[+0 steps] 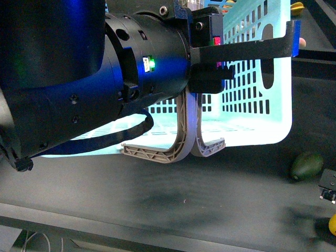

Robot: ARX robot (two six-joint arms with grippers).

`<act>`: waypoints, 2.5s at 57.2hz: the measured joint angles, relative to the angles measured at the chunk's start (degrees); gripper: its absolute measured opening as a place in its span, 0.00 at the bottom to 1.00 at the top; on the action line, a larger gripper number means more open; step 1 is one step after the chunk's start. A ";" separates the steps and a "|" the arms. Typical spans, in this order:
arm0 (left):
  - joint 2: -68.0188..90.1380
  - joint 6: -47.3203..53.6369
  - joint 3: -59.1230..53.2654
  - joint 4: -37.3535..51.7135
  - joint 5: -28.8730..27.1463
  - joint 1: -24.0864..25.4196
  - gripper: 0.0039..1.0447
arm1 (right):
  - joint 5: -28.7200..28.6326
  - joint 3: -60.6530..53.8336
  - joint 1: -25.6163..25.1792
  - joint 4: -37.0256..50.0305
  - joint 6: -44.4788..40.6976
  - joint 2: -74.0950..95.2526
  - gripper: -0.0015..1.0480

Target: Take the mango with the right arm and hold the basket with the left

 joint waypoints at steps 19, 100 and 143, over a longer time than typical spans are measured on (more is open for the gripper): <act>0.00 -0.02 0.00 0.00 -0.04 0.00 0.04 | 1.42 1.73 -1.36 0.35 -2.32 2.82 0.92; 0.00 0.00 0.00 0.00 -0.02 0.00 0.04 | -33.07 -19.26 -0.07 17.31 44.74 -33.48 0.56; 0.00 0.00 0.00 0.00 0.00 0.00 0.04 | -22.34 -21.59 26.49 38.27 95.49 -50.62 0.56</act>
